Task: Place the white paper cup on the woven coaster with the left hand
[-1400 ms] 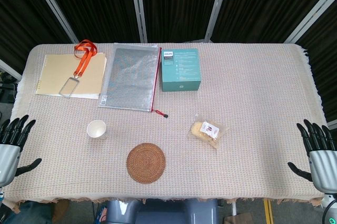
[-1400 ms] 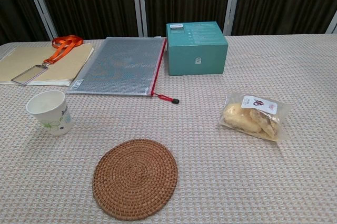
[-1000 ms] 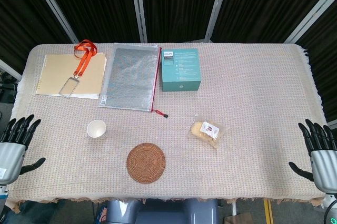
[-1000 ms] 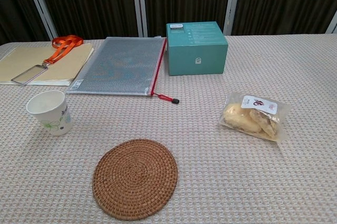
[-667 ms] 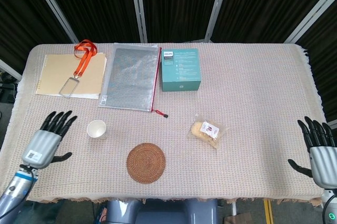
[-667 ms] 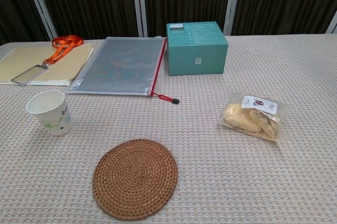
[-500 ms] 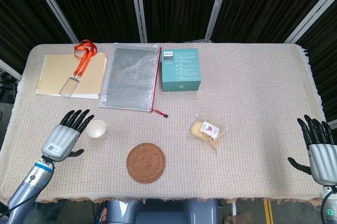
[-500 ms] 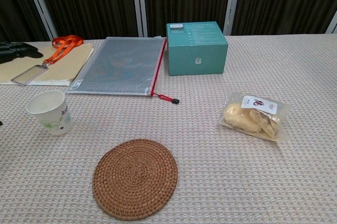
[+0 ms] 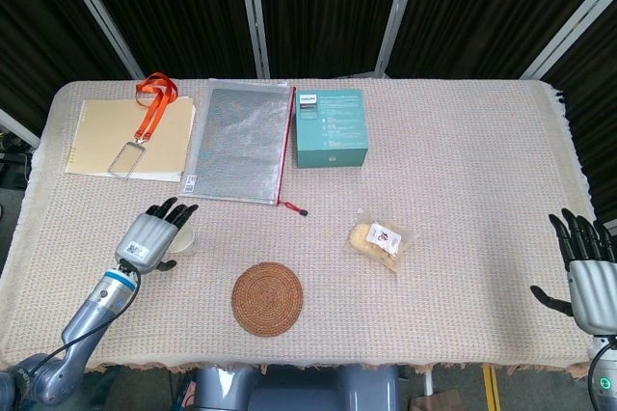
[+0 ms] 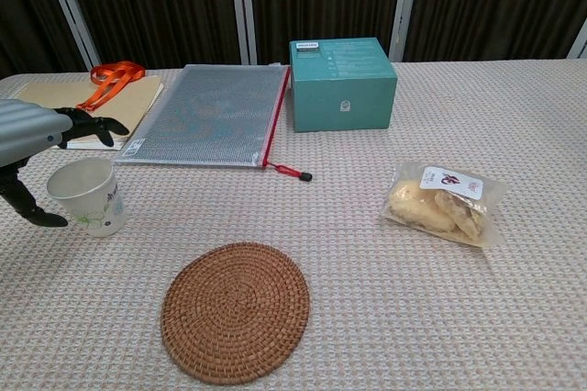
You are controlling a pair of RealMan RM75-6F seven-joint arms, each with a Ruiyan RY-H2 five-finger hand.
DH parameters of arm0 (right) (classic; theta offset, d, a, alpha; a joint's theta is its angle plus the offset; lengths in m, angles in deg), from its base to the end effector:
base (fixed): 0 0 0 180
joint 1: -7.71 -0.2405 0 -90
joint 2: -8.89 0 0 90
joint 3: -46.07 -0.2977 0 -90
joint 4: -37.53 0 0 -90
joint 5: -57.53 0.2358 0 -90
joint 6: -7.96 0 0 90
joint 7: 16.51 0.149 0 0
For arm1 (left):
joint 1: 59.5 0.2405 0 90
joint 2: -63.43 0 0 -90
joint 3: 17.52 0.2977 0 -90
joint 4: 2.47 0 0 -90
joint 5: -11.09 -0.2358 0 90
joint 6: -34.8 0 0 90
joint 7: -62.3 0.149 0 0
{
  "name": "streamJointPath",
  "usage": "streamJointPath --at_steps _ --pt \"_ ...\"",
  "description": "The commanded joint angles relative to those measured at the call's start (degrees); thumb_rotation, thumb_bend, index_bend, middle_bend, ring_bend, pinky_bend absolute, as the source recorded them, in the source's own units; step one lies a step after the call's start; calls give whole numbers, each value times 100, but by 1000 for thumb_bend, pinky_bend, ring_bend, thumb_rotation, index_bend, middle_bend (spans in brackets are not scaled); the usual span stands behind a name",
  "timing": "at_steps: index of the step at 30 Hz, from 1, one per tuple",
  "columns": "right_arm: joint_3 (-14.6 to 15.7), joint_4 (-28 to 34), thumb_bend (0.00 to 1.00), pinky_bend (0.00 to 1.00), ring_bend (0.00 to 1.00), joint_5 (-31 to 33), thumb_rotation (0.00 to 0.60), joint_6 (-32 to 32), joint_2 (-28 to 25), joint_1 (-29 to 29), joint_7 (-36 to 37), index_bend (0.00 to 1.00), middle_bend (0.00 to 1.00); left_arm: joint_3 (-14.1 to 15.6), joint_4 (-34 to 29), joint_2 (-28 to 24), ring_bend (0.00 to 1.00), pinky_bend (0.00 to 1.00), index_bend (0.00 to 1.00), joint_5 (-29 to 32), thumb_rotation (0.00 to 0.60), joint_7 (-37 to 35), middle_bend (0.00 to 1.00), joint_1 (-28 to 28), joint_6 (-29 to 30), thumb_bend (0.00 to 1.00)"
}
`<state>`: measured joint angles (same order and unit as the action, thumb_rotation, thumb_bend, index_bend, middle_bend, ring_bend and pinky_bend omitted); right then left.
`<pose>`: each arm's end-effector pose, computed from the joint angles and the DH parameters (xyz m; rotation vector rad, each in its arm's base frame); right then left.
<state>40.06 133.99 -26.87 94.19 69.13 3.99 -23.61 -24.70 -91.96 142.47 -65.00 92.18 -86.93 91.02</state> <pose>-0.3486 -0.1959 0.1831 1.3513 -0.7820 0.8393 -0.2653 0.3169 0.0079 -1.9190 -0.7105 -0.6586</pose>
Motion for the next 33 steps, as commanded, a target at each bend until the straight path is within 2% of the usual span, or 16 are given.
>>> streamJointPath --at_steps 1,3,5,11,18,24,29,33 --pt "-1 0 0 0 0 9 600 0 -5 -1 5 0 0 5 152 133 161 318 158 99 600 62 250 -67 21 0" --pt "-2 -4 0 0 0 18 600 -1 -8 -1 9 0 0 -10 224 210 247 373 242 182 600 40 369 -103 17 1" --pt "-4 -6 0 0 0 23 600 -1 -8 -4 17 0 0 -29 276 272 290 402 288 222 600 -70 428 -131 16 7" --pt "-31 -39 0 0 0 99 600 -26 -4 -18 40 0 0 -9 337 284 357 444 350 310 600 -144 510 -191 35 37" --pt "-40 -33 0 0 0 124 600 -27 -14 -24 66 0 0 -60 -49 34 357 440 357 127 600 -386 501 -207 306 38" --pt "-35 -14 0 0 0 116 600 -25 -24 -25 78 0 0 -117 -759 -240 350 440 356 -253 600 -761 497 -228 539 31" --pt "-38 -1 0 0 0 126 600 -19 -46 -22 107 0 0 -71 -1504 -332 348 440 356 26 600 -912 497 -407 120 26" --pt "-42 -20 0 0 0 153 600 -42 -47 -30 116 0 0 -25 -1698 -152 346 439 357 311 600 -794 495 -607 -228 27"
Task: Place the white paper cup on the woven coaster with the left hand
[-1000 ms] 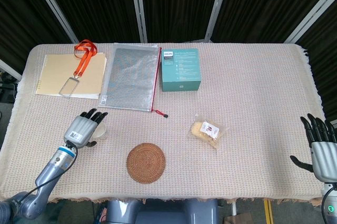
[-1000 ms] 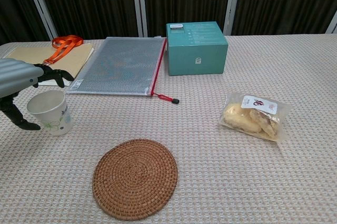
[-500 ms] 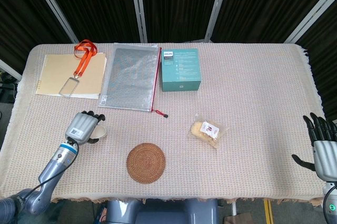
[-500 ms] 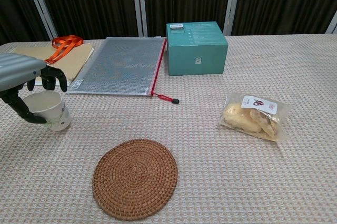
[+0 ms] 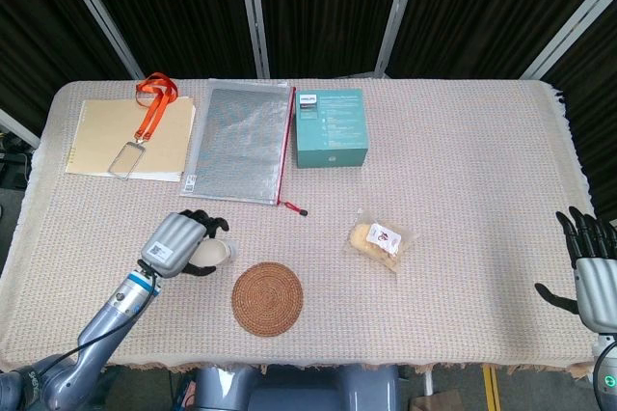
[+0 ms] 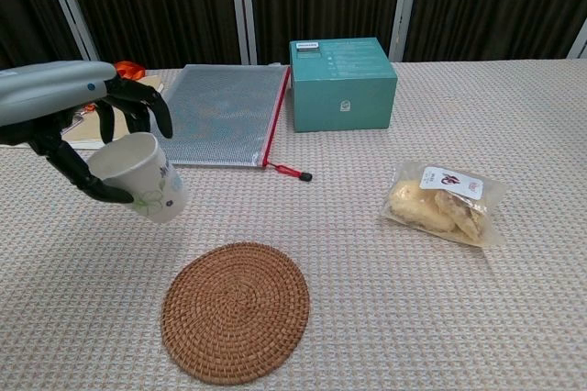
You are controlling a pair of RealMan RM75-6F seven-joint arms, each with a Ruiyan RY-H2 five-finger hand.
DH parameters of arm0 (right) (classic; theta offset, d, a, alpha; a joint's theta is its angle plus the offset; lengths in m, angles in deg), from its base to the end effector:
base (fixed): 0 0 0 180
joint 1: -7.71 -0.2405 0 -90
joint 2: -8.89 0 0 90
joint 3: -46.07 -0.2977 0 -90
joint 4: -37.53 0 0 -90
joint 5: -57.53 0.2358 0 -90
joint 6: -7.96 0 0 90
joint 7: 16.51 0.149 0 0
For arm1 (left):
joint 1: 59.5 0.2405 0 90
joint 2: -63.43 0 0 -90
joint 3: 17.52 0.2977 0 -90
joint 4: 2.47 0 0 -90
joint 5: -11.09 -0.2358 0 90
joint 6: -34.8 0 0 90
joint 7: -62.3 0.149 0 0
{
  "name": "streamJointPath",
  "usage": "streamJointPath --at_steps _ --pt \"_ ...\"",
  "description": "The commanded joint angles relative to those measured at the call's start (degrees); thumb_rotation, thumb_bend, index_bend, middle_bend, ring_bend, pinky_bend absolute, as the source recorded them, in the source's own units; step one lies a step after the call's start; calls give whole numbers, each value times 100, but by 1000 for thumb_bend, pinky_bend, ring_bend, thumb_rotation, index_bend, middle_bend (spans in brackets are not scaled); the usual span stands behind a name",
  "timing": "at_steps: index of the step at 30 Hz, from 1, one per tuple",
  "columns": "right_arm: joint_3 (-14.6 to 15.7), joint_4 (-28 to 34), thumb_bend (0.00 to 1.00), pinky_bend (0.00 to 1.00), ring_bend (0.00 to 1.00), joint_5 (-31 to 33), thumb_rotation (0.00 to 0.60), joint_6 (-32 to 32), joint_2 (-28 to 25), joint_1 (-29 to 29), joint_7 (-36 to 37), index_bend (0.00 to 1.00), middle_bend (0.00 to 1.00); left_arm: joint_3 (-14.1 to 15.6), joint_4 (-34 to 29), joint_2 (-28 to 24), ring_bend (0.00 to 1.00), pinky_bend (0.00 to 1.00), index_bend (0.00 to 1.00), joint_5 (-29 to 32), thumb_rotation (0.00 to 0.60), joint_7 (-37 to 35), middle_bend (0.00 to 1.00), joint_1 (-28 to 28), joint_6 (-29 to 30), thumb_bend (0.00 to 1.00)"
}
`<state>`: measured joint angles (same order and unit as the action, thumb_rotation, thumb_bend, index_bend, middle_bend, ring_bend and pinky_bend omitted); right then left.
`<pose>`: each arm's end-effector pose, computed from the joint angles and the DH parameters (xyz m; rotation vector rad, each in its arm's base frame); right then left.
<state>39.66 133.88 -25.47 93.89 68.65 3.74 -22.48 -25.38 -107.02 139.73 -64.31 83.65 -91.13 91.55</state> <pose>-0.3515 -0.1990 0.1881 1.3292 -0.7956 0.8405 -0.1798 0.3017 0.0120 -1.9642 -0.9404 -0.9783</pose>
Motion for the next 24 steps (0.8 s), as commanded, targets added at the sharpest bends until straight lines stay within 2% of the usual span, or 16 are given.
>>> streamJointPath --at_steps 1,4,8,15,19,20,22,24 --pt "-6 -15 0 0 0 29 600 -24 1 -9 7 0 0 62 -236 222 345 439 359 370 600 120 494 -255 -385 28" --pt "-32 -24 0 0 0 88 600 -39 1 -16 32 0 0 154 -271 443 342 437 372 674 600 493 491 -458 -593 28" --pt "-49 -30 0 0 0 121 600 -36 -7 -16 59 0 0 230 -246 670 341 436 372 1022 600 1030 488 -640 -583 26" --pt "-66 -69 0 0 0 184 600 -58 -19 -19 101 0 0 326 -241 1038 341 436 370 1644 600 1505 487 -891 -537 28" --pt "-64 -73 0 0 0 177 600 -54 -23 -20 111 0 0 375 -323 1125 336 434 362 1781 600 1699 481 -988 -422 25" --pt "-64 -73 0 0 0 181 600 -55 -23 -20 115 0 0 384 -339 1139 322 429 351 1776 600 1727 463 -999 -392 19" --pt "-67 -74 0 0 0 185 600 -55 -25 -20 116 0 0 404 -350 1159 259 411 286 1723 600 1793 366 -1016 -327 7" --pt "-68 -72 0 0 0 183 600 -43 -27 -17 117 0 0 463 -341 1182 137 380 139 1628 600 1895 177 -1027 -228 0"
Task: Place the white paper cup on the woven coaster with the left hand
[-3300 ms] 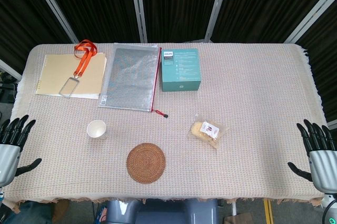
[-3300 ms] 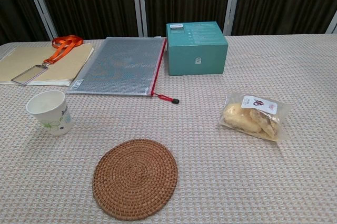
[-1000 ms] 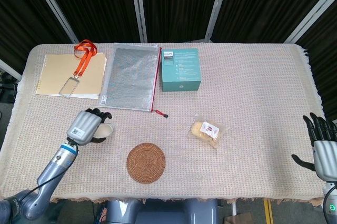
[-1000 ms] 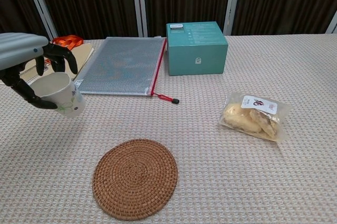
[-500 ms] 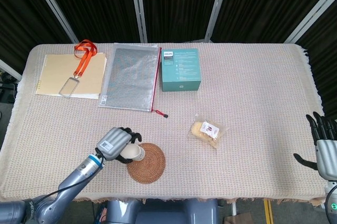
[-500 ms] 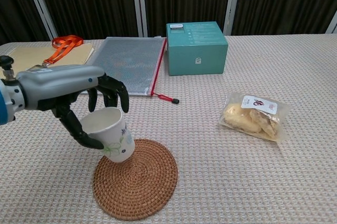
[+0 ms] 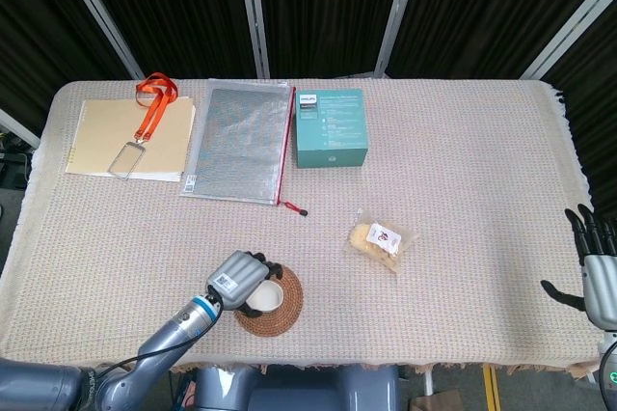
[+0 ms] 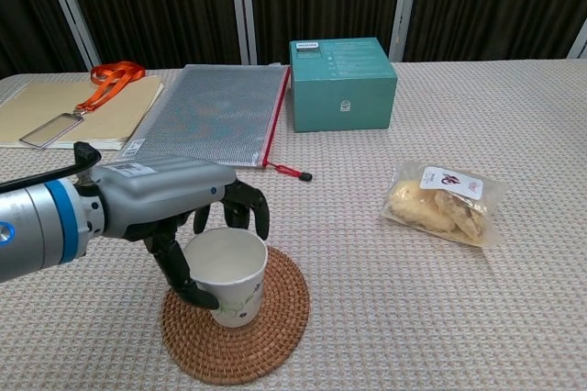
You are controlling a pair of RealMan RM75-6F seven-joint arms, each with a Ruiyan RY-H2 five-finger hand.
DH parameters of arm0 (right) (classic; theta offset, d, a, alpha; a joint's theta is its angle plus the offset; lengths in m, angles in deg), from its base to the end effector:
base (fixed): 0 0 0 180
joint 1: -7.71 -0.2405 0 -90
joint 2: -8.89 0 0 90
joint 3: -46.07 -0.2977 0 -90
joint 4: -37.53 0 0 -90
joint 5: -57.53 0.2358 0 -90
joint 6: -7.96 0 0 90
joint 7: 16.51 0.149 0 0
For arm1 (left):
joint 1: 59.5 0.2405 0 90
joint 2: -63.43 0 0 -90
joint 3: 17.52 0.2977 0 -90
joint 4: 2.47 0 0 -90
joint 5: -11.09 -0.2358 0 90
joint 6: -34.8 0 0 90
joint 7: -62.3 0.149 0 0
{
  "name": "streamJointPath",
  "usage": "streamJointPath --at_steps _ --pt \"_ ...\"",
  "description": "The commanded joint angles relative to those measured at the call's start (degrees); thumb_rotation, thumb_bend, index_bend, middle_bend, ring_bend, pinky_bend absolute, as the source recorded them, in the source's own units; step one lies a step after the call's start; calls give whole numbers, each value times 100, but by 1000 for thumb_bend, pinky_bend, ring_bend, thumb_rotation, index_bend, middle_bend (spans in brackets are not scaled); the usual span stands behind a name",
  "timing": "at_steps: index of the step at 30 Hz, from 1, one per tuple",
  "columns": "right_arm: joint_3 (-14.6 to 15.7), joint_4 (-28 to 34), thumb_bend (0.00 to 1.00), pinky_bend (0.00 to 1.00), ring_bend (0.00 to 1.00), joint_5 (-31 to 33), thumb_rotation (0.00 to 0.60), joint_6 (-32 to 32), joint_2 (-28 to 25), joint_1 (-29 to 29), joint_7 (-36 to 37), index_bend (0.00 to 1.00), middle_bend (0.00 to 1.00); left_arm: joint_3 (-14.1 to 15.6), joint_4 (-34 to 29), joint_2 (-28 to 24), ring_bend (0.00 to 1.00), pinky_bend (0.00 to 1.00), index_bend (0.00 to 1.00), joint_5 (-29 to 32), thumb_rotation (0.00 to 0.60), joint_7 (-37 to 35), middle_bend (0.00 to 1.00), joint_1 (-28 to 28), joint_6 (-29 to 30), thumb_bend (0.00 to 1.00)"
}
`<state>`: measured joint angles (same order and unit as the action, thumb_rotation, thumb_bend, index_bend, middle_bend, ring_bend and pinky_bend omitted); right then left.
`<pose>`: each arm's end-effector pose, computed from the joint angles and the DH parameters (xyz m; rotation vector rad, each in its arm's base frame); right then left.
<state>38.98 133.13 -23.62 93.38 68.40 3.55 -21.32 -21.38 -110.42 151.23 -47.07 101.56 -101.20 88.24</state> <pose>-0.3576 -0.2028 0.1937 1.2994 -0.8074 0.8340 -0.1193 0.2718 -0.0700 -2.2104 -0.9802 -0.8281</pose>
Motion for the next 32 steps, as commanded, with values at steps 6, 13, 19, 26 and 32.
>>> streamJointPath --at_steps 6,13,19,26,32 --pt "6 24 0 0 0 -13 600 20 -15 11 17 0 0 175 -173 -119 0 150 0 -278 600 212 0 -12 315 0" --pt "32 61 0 0 0 -90 600 76 -25 29 6 0 0 148 -724 -812 0 9 0 -719 600 276 0 237 1081 0" --pt "82 141 0 0 0 -196 600 113 -63 51 31 0 0 190 -1245 -1810 0 0 0 -1333 600 -223 0 1017 2368 0" --pt "131 235 0 0 0 -309 600 161 -145 89 125 0 0 685 -621 -2755 0 0 0 -2266 600 -1728 0 2135 3487 0" --pt "161 276 0 0 0 -392 600 177 -166 93 166 0 0 882 94 -2809 0 0 0 -2457 600 -2572 0 2635 3729 0"
